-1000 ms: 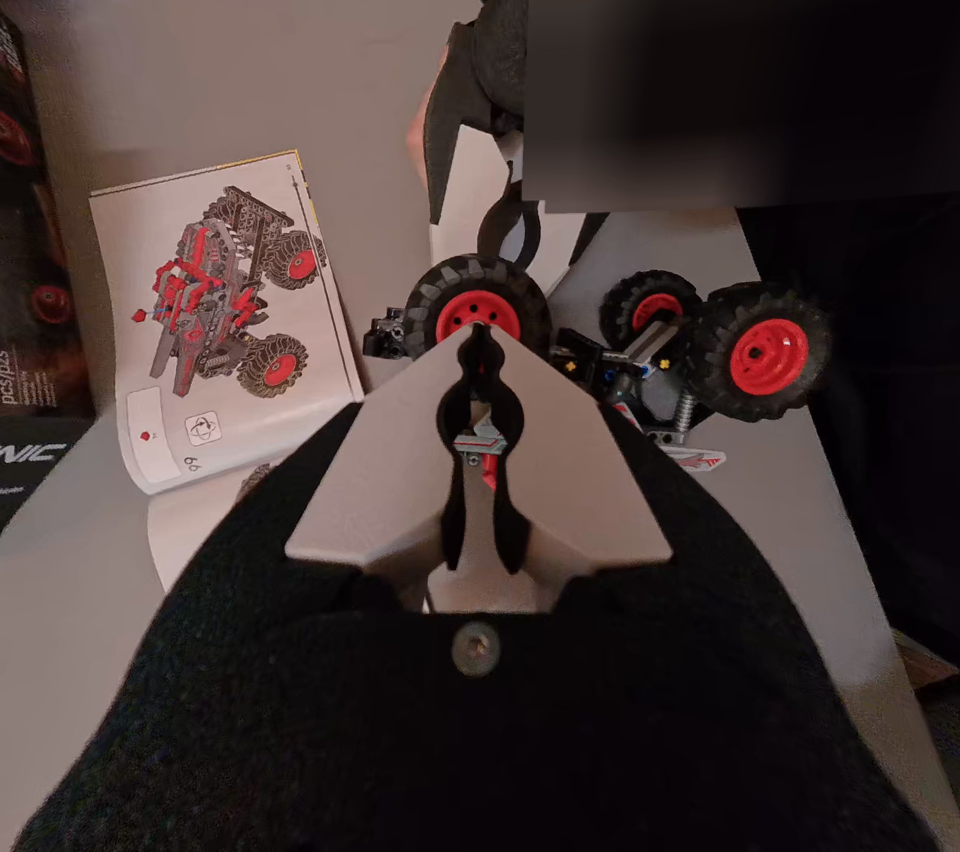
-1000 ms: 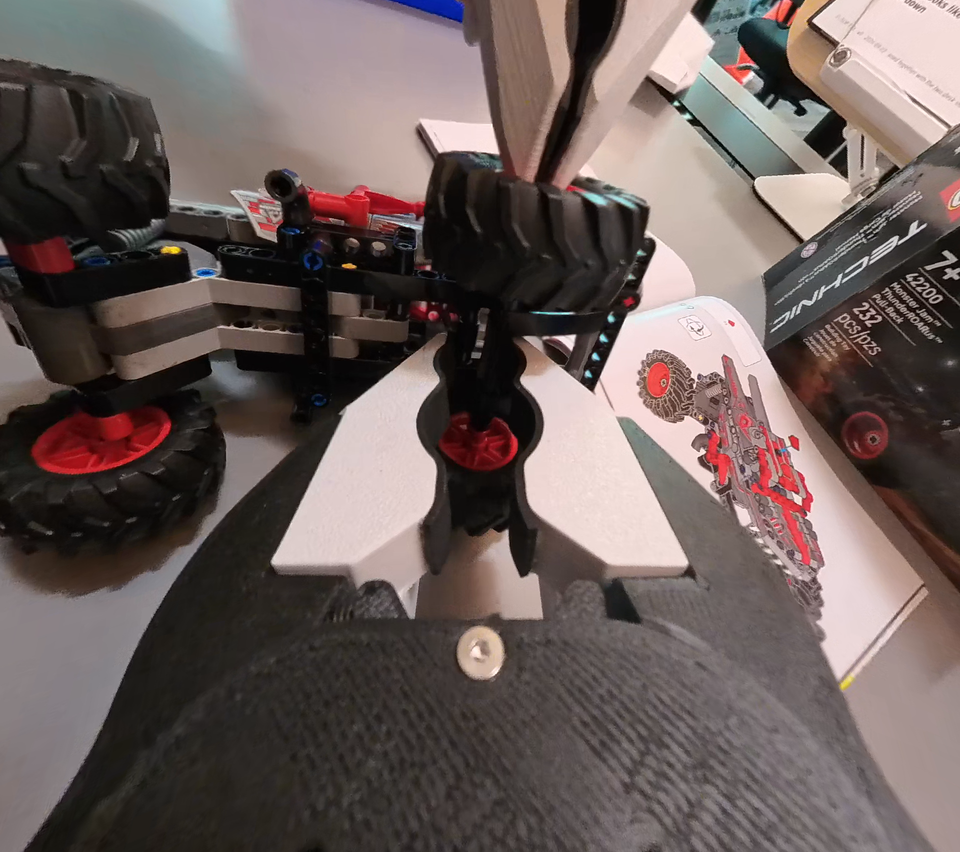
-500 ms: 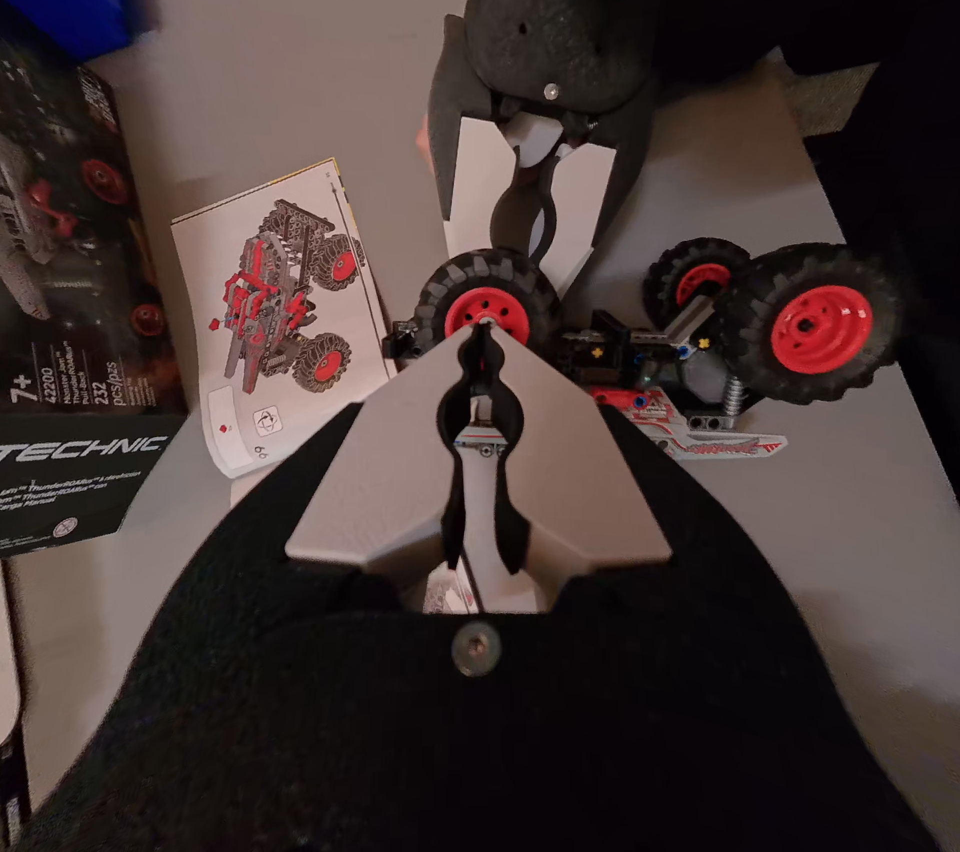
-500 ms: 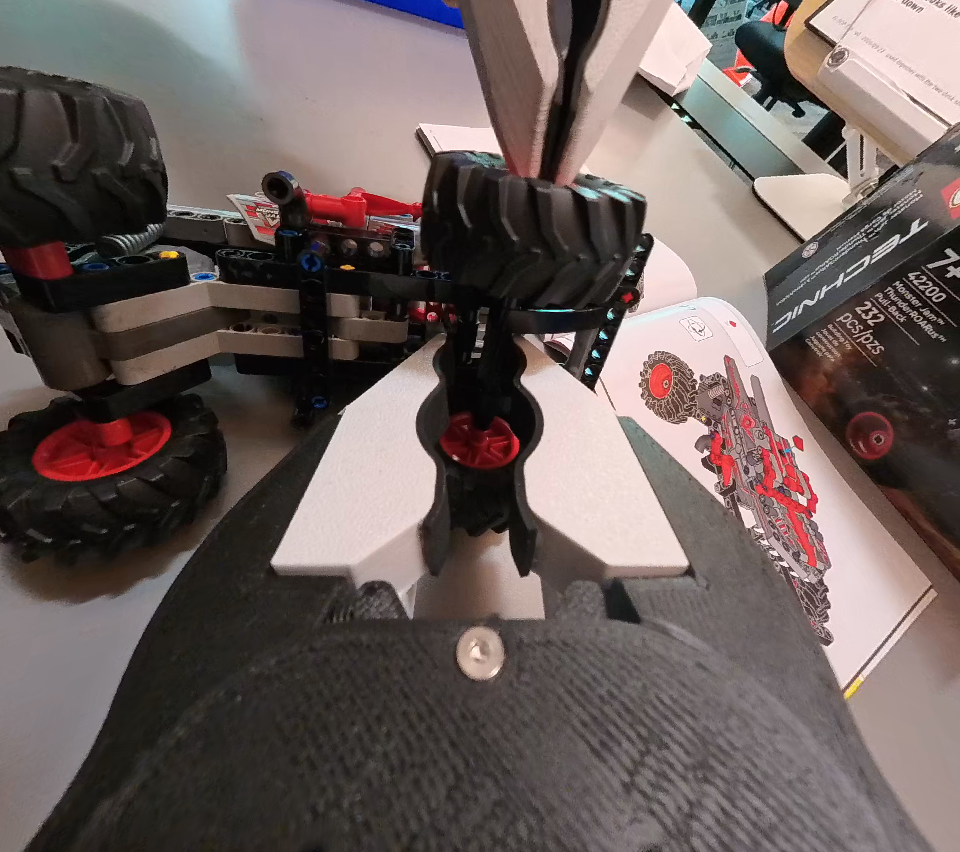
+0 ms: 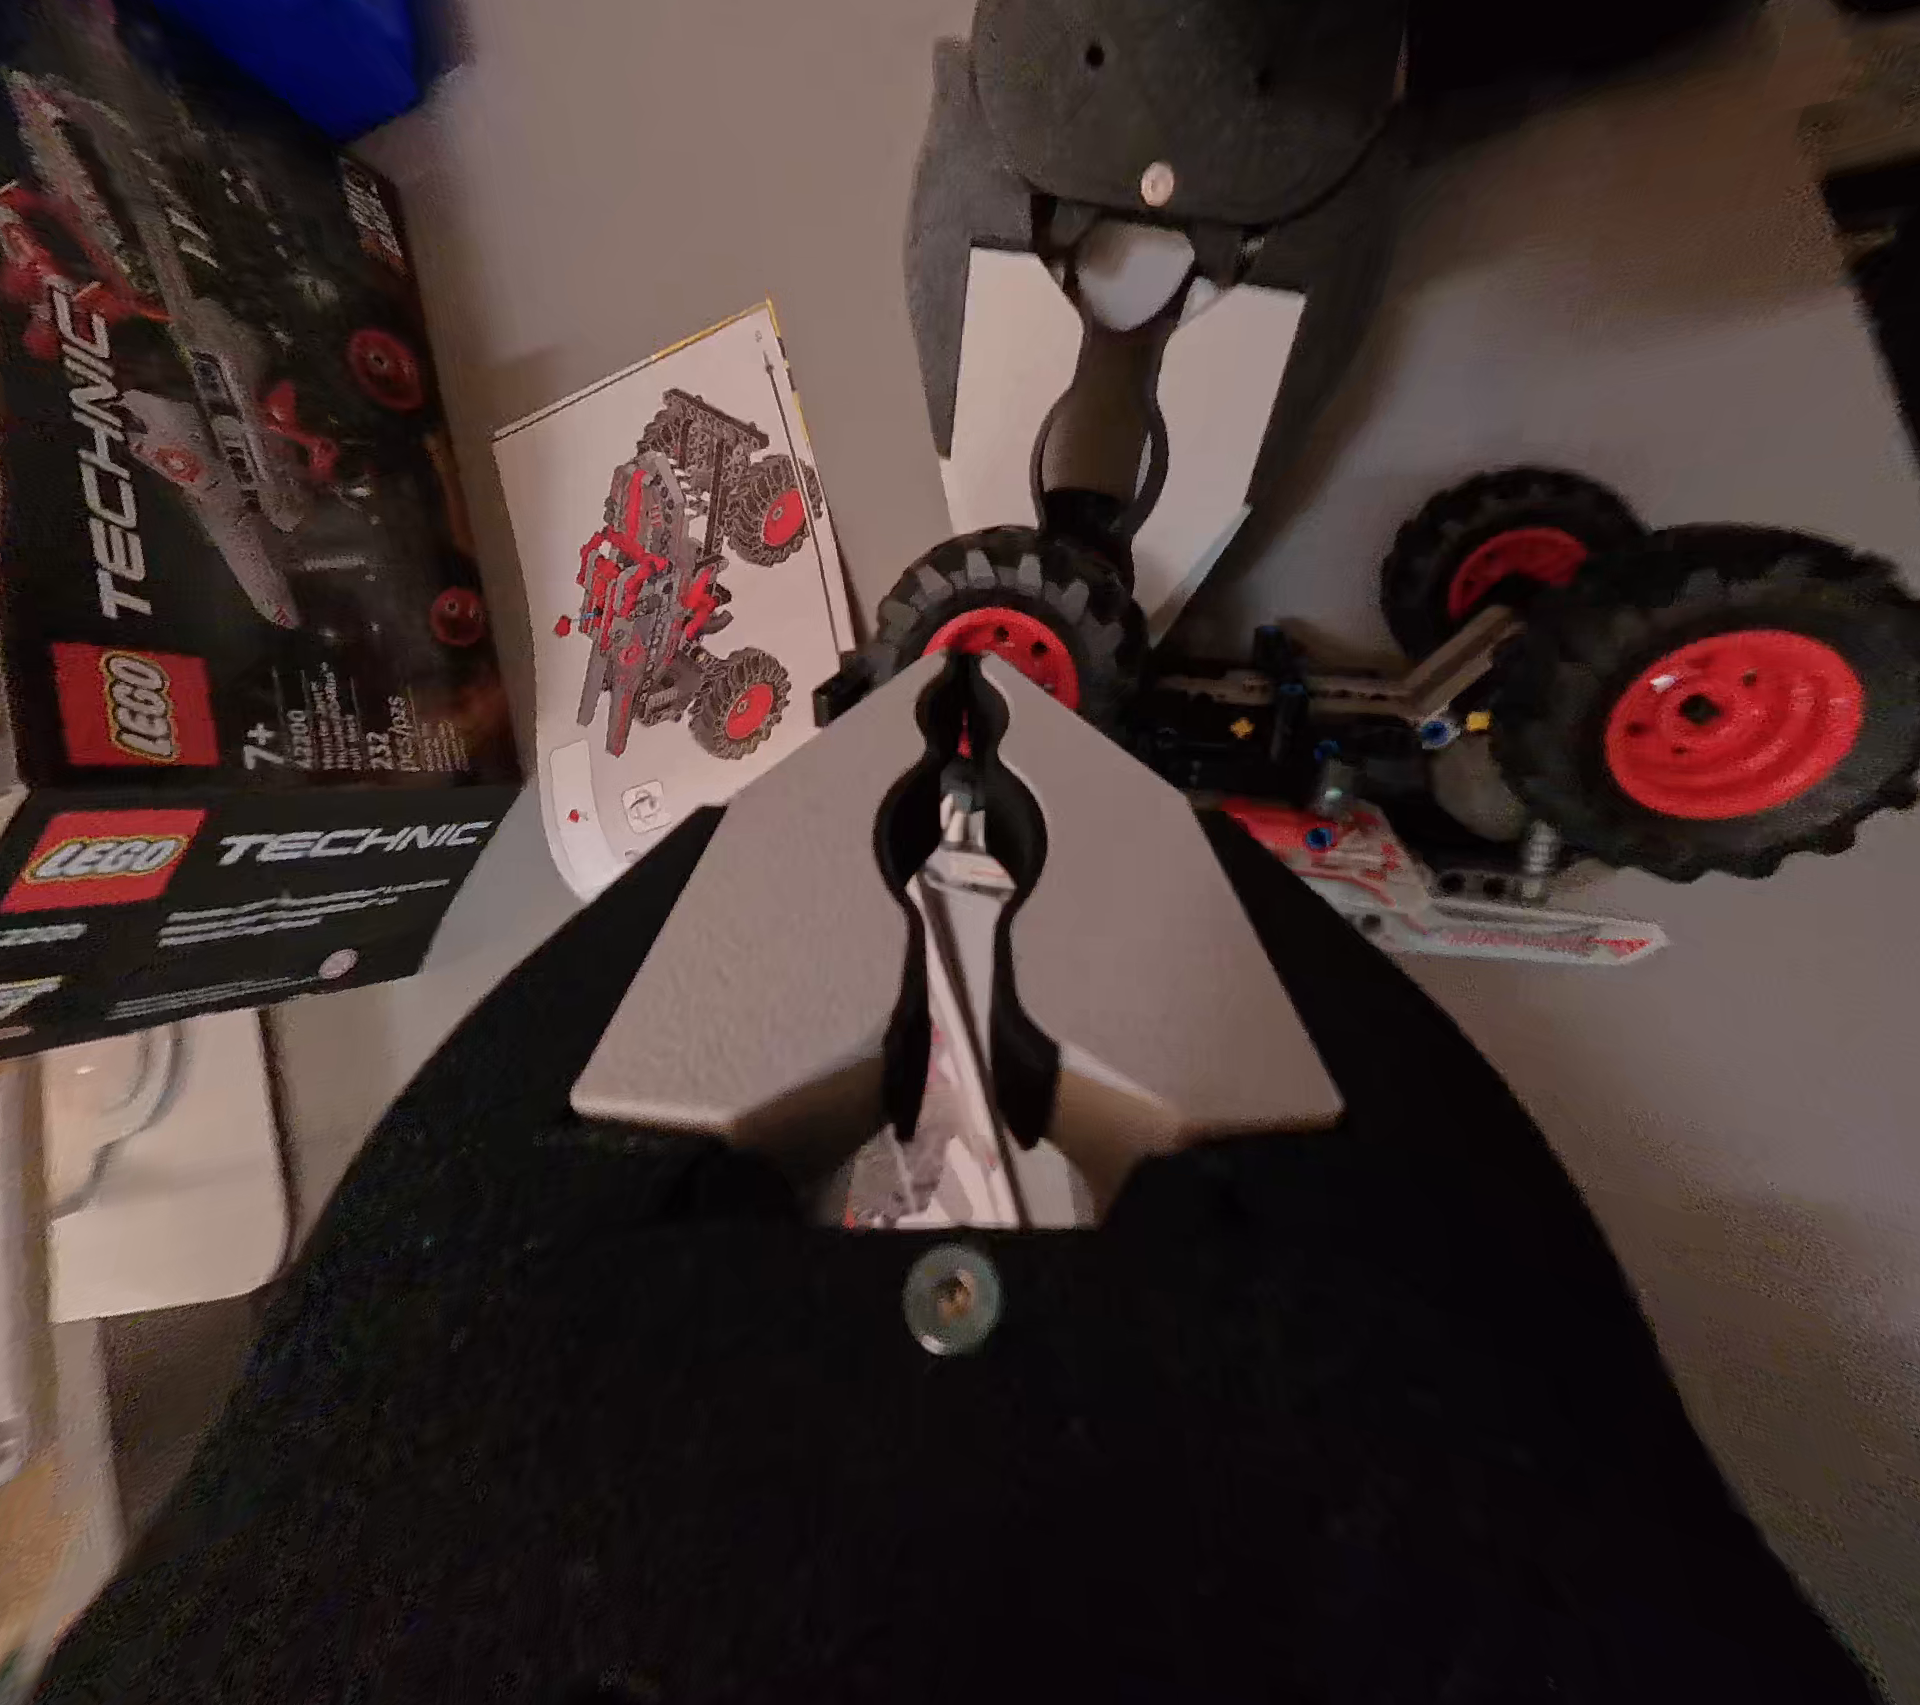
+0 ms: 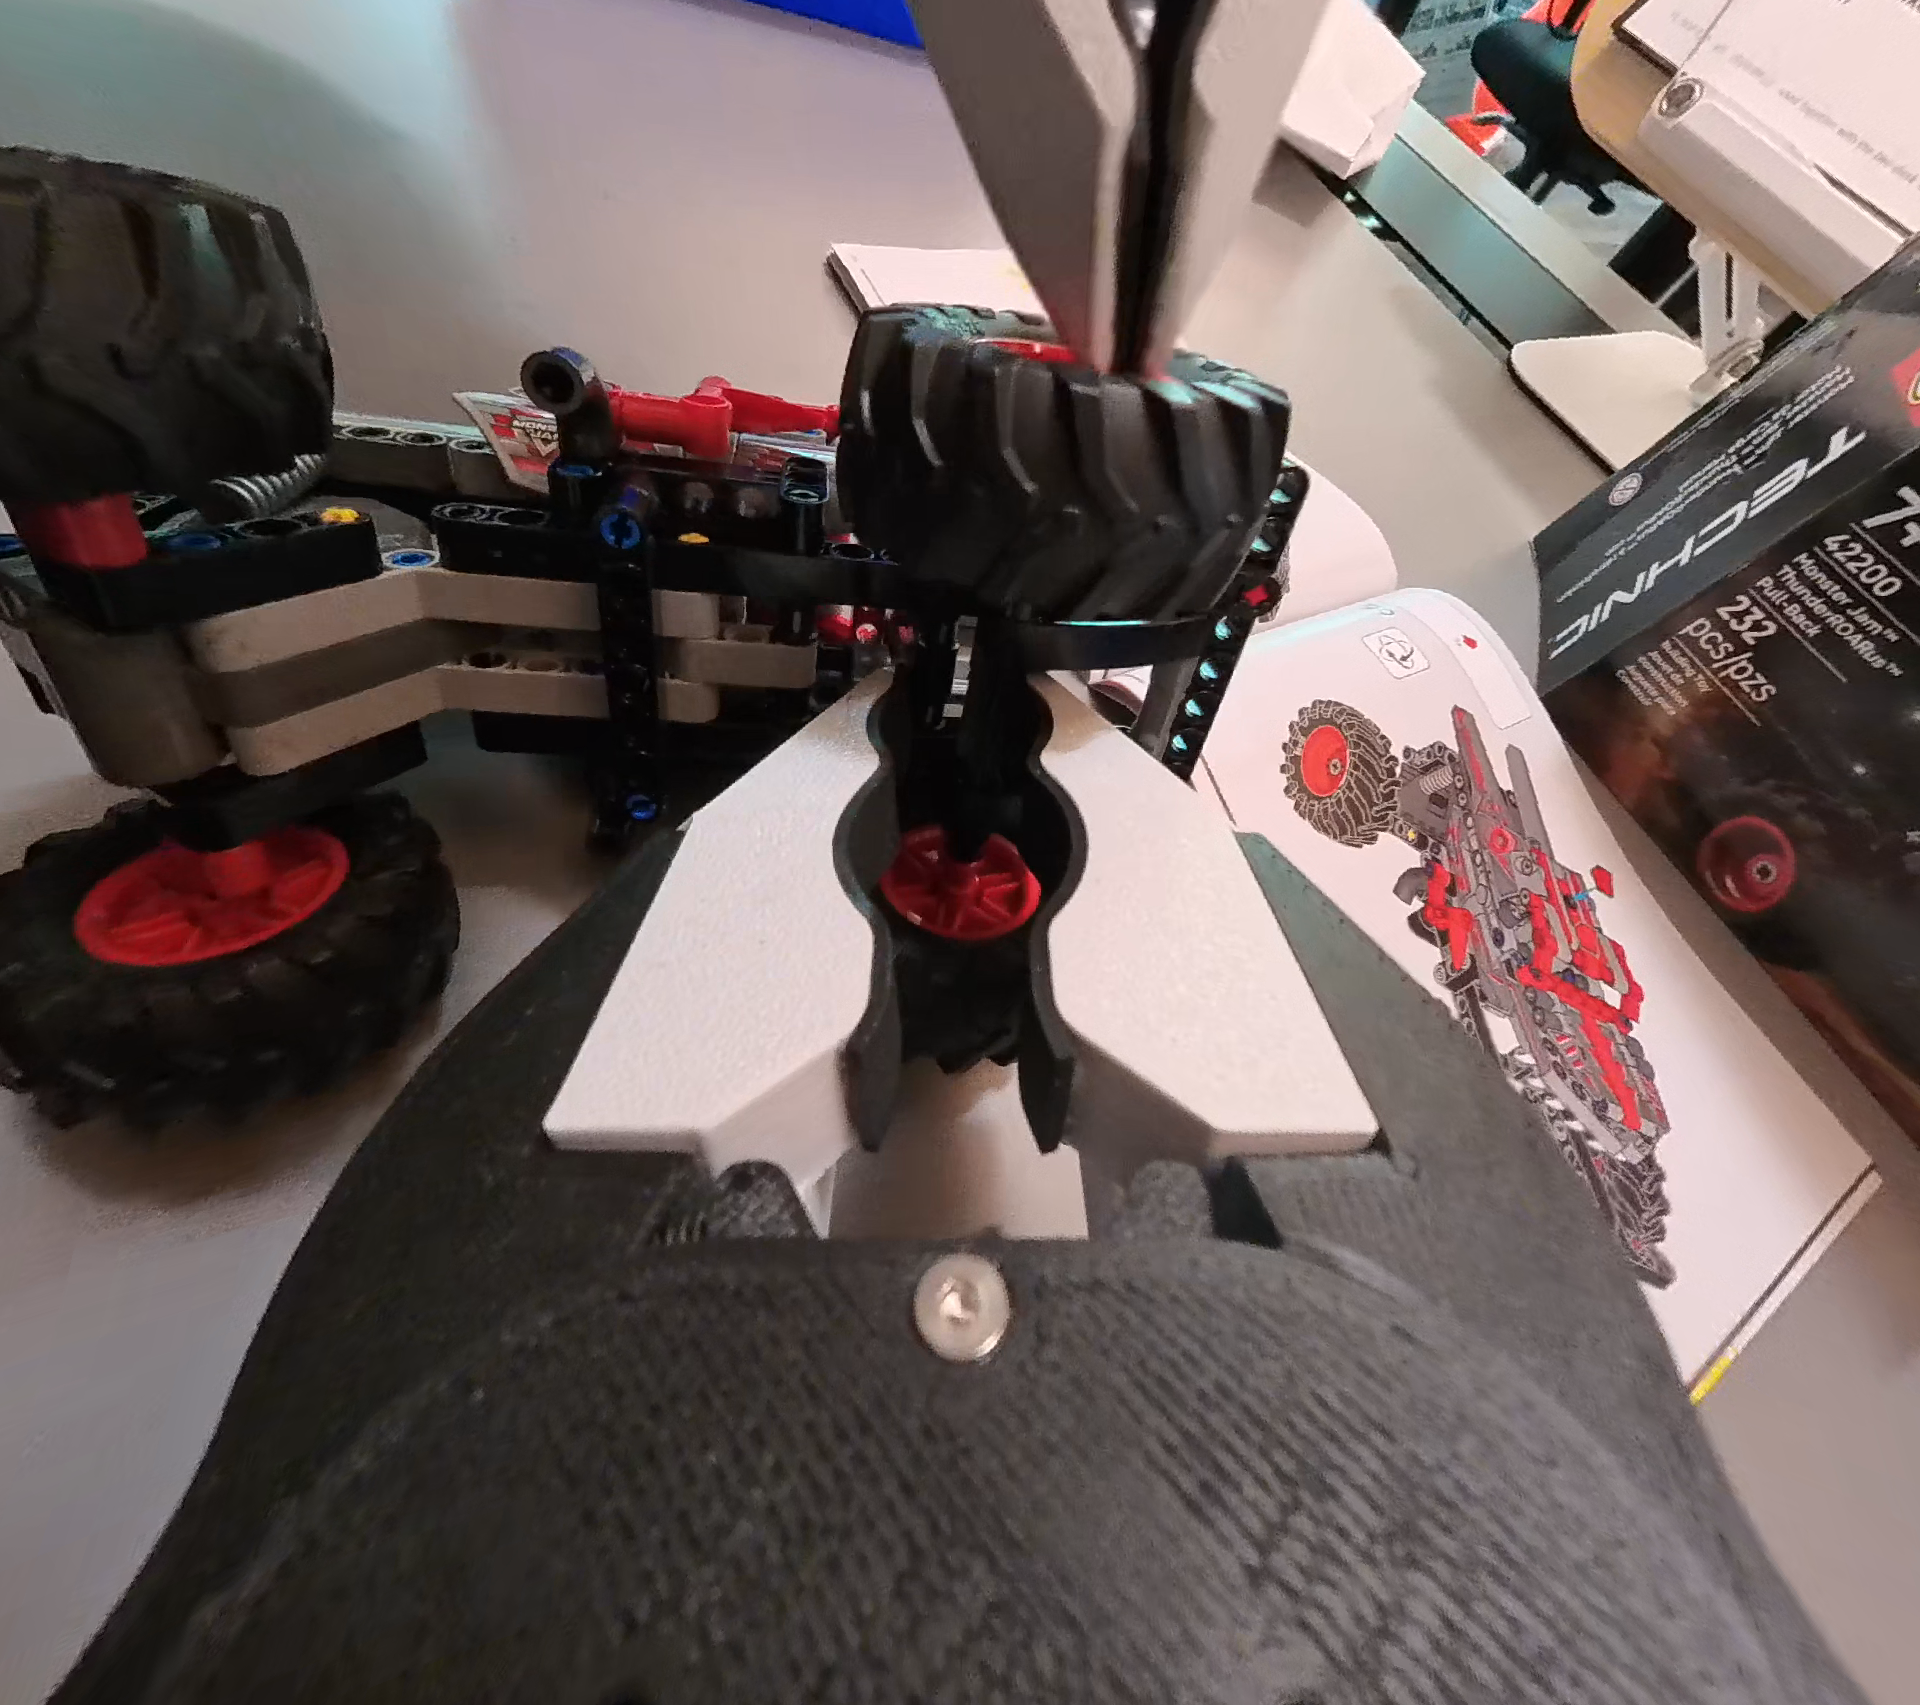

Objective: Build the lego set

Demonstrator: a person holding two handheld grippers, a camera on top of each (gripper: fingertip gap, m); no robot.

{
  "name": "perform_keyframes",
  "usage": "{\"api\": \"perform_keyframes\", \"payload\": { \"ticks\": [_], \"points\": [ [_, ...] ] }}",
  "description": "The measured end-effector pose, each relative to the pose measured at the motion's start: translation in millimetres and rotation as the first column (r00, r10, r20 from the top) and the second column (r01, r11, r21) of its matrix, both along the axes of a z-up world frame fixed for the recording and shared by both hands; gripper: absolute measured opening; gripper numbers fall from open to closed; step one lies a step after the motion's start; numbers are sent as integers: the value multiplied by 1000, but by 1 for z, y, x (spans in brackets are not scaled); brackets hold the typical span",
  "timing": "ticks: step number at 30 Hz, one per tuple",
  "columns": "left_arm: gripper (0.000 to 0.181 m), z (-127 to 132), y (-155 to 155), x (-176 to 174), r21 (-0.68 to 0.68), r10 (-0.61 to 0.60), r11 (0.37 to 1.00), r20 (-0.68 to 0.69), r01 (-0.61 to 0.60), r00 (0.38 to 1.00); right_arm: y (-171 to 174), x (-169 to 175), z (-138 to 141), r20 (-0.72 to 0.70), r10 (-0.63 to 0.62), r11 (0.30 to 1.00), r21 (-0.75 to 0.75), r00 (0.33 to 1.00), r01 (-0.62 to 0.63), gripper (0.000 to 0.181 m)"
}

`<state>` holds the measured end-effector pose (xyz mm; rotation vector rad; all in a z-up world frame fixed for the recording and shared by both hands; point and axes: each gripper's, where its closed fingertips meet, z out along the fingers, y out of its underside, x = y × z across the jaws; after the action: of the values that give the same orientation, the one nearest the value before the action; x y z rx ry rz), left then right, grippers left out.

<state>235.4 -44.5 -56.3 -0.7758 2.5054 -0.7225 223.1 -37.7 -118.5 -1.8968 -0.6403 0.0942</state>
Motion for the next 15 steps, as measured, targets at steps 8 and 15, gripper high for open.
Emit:
{"api": "perform_keyframes", "payload": {
  "ticks": [8,15],
  "points": [
    [0,-4,4,-5,23,-8,1000,-40,9,999,0,-1,0,7,2,1000,2,1000,-2,17],
    [0,-8,4,-5,80,-20,996,-73,26,997,0,-1,0,20,4,1000,7,1000,-4,17]
  ]
}}
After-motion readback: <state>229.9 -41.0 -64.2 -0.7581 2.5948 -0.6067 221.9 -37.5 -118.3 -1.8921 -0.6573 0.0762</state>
